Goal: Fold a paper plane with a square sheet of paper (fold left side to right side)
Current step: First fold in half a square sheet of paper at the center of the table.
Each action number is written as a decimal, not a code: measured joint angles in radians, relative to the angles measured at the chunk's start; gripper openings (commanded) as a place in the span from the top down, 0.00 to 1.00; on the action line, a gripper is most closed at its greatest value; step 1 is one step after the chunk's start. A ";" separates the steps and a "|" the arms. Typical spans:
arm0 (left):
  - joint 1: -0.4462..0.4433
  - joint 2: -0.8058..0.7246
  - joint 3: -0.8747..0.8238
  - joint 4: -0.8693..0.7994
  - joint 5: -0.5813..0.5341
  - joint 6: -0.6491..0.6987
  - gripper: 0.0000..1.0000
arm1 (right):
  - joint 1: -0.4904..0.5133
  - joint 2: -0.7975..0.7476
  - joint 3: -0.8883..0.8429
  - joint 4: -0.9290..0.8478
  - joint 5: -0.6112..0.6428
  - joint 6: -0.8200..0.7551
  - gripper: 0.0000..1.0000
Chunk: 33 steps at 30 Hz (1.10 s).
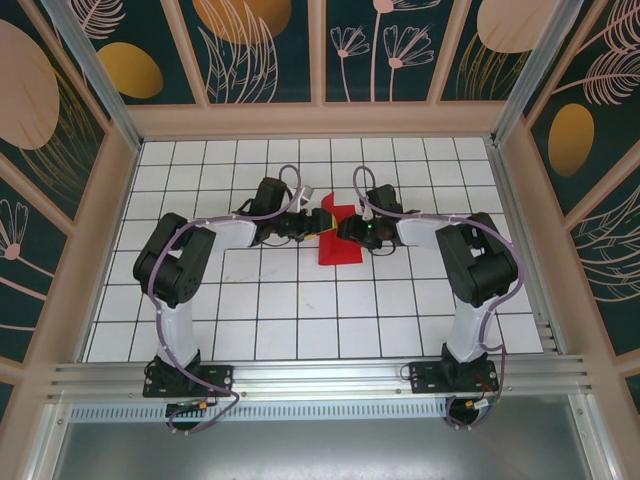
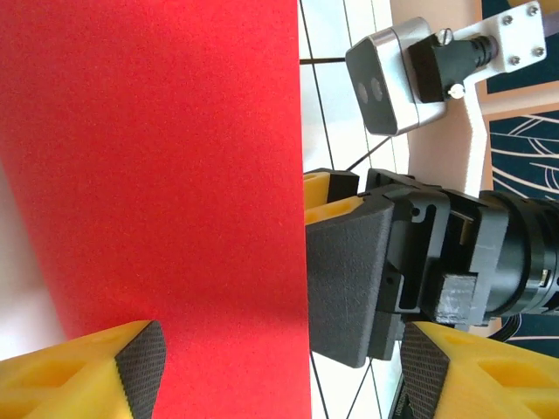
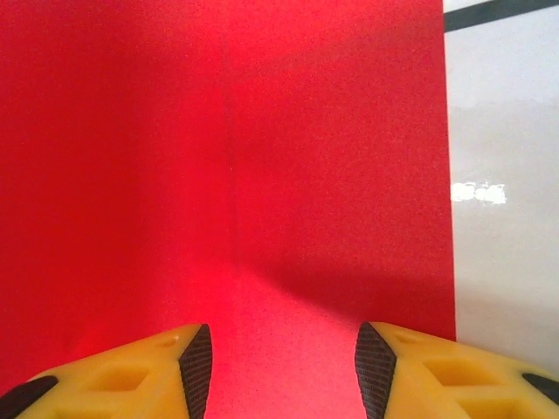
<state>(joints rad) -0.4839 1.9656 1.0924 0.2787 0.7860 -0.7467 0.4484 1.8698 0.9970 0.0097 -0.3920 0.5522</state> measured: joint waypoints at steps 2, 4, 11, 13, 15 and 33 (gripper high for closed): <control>-0.001 0.009 0.003 0.009 0.000 -0.005 0.26 | -0.004 -0.005 -0.015 0.025 -0.011 0.004 0.47; -0.001 0.015 0.006 0.010 0.000 -0.007 0.27 | -0.008 -0.011 -0.030 0.049 -0.020 0.005 0.47; -0.001 0.030 0.014 0.010 0.000 -0.011 0.27 | -0.036 -0.048 -0.092 0.110 -0.075 0.008 0.45; -0.001 0.031 0.015 0.011 -0.001 -0.011 0.27 | -0.048 -0.064 -0.110 0.106 -0.090 0.009 0.45; -0.001 0.032 0.015 0.013 -0.001 -0.014 0.27 | -0.059 -0.077 -0.121 0.106 -0.107 0.012 0.45; -0.001 0.033 0.015 0.017 -0.002 -0.018 0.34 | -0.075 -0.108 -0.174 0.358 -0.283 0.206 0.50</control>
<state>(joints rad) -0.4847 1.9987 1.1076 0.2958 0.7845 -0.7647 0.3737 1.7615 0.8234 0.3679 -0.6754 0.7582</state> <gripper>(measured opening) 0.662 0.512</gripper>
